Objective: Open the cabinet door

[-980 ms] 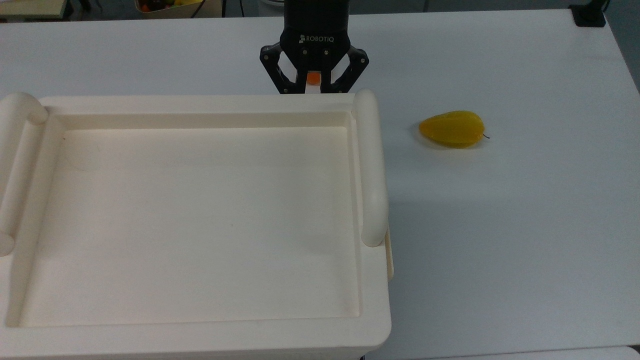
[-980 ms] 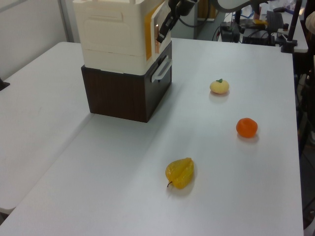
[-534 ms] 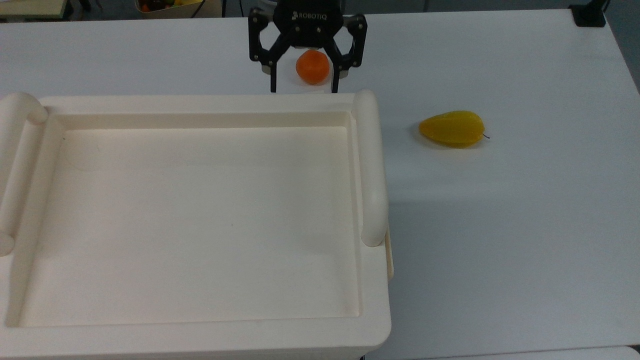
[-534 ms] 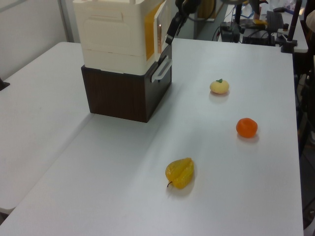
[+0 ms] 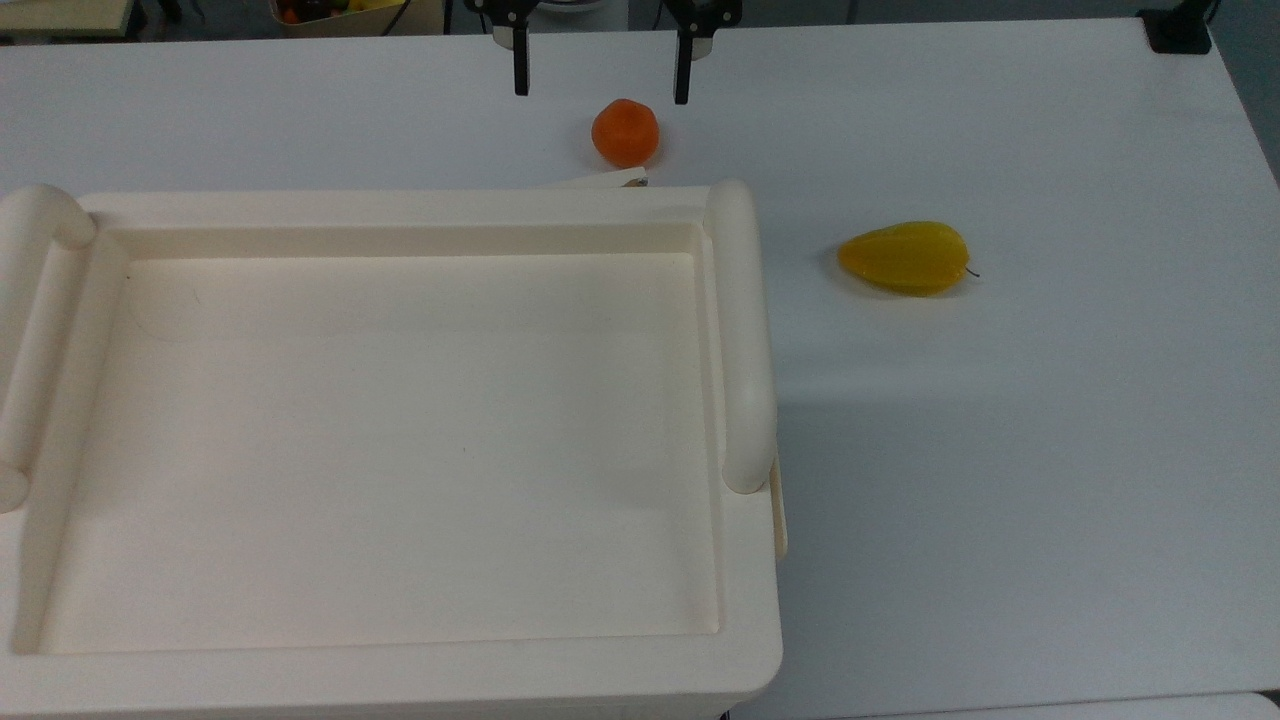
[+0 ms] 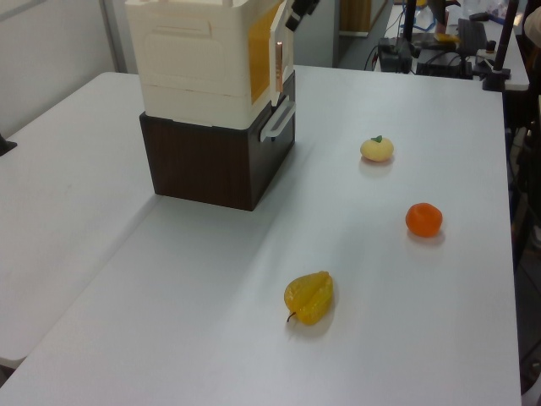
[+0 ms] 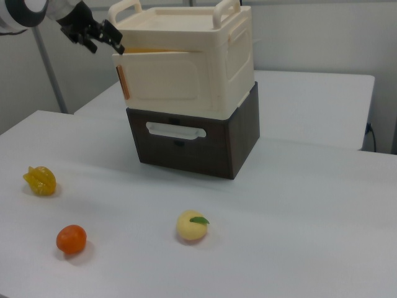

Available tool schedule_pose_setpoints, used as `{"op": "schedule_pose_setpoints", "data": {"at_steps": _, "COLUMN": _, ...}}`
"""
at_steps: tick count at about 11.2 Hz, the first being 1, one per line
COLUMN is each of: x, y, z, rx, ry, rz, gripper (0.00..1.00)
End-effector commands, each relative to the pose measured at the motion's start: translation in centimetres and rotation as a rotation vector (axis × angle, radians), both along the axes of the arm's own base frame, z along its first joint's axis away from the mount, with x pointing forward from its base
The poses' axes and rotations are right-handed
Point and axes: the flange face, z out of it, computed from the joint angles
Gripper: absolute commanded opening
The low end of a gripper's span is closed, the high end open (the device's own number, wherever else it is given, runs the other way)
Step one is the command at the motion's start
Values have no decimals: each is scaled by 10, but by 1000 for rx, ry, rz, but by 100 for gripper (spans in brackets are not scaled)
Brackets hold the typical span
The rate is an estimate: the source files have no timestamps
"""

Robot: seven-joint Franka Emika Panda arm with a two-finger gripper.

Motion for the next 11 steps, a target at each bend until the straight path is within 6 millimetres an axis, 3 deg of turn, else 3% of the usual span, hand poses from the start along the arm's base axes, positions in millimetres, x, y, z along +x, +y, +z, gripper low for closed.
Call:
{"op": "schedule_pose_setpoints", "data": {"at_steps": 1, "x": 14, "y": 15, "z": 5, "rx": 47, "ry": -143, "rz": 26, "gripper": 100}}
{"op": "schedule_pose_setpoints", "data": {"at_steps": 2, "x": 17, "y": 16, "z": 4, "rx": 46, "ry": -164, "rz": 35, "gripper": 100}}
{"op": "schedule_pose_setpoints", "data": {"at_steps": 4, "x": 31, "y": 24, "z": -17, "rx": 36, "ry": -172, "rz": 48, "gripper": 100}}
{"op": "schedule_pose_setpoints", "data": {"at_steps": 7, "x": 33, "y": 25, "z": -36, "rx": 24, "ry": -131, "rz": 48, "gripper": 100}}
{"op": "schedule_pose_setpoints", "data": {"at_steps": 9, "x": 24, "y": 17, "z": -38, "rx": 1, "ry": -21, "rz": 26, "gripper": 100}}
{"op": "schedule_pose_setpoints", "data": {"at_steps": 11, "x": 11, "y": 8, "z": -27, "rx": -3, "ry": 29, "rz": 9, "gripper": 100}}
